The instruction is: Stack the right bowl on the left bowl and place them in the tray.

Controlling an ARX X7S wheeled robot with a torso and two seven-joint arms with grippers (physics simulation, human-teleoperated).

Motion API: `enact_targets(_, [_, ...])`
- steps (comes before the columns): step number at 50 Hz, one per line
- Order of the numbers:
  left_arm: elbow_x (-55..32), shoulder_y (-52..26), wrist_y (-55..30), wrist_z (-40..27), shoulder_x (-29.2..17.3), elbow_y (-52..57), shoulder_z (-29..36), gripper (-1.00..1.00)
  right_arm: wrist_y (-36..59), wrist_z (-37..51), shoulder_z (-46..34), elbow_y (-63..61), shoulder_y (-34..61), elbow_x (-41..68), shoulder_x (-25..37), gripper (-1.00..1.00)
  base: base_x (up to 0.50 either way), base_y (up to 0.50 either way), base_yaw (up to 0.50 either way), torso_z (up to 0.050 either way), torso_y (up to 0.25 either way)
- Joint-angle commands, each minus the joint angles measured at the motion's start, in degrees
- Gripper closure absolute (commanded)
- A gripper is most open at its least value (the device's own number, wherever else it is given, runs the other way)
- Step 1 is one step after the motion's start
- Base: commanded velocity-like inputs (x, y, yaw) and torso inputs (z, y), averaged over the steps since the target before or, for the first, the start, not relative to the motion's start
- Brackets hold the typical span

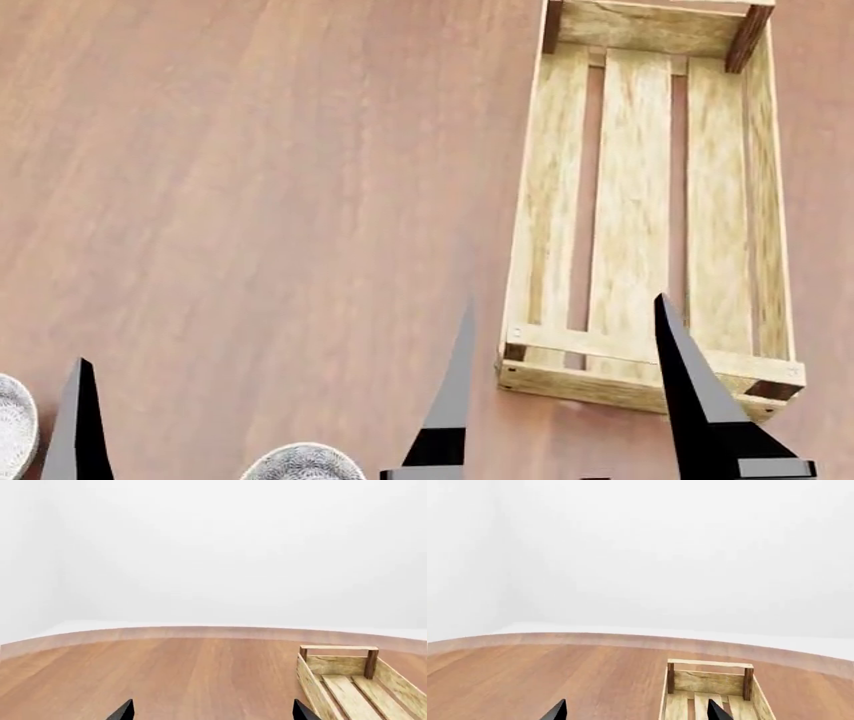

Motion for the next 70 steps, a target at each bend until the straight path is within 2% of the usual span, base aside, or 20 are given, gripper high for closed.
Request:
enact_targets(1, [-0.36, -0.59, 0.32, -0.95, -0.76, -0.28, 1.01, -1.0, -0.3, 0.77, -0.44, 0.14, 0.23, 0.53, 0.7, -1.0, 0.0, 0.0, 0.0, 0.043, -0.184])
enact_targets(13, [-1.74, -0.64, 1.07, -0.52, -0.81, -2.09, 1.64, -1.0, -1.53, 1.32, -0.95, 1.08, 0.19, 0.69, 1.53, -1.0, 0.0, 0.0, 0.0, 0.043, -0.182])
enact_targets(22, [-16.61, -0.58, 1.01, 0.39, 0.76, -6.07, -1.67, -1.0, -0.83, 2.13, -1.29, 0.62, 0.8, 1.28, 2.09, -1.0, 0.0, 0.0, 0.0, 0.009, -0.041])
enact_targets(31, [-25.2, -0.38, 1.62, 2.09, 0.75, -9.41, -3.14, -1.0, -0.92, 2.71, -1.74, 0.64, 1.01, 1.71, 2.62, -1.0, 0.0, 0.0, 0.0, 0.0, 0.0])
enact_targets(32, [-25.53, -0.36, 2.59, 3.92, 0.64, -9.75, -2.96, -1.0, -1.0, 2.75, -1.78, 0.69, 1.0, 1.71, 2.7, -1.0, 0.0, 0.0, 0.0, 0.0, 0.0])
enact_targets(55, [-31.43, -1.15, 2.92, 9.77, -0.01, -16.38, -2.49, -1.0, -0.47, 4.52, -3.06, 0.26, 2.26, 2.72, 3.91, -1.0, 0.0, 0.0, 0.0, 0.0, 0.0])
enact_targets(70, [-37.4, -4.63, -0.29, 12.05, 0.35, -20.51, -1.31, -1.0, -0.88, 5.67, -3.84, 0.25, 2.69, 3.26, 4.85, -1.0, 0.0, 0.0, 0.0, 0.0, 0.0])
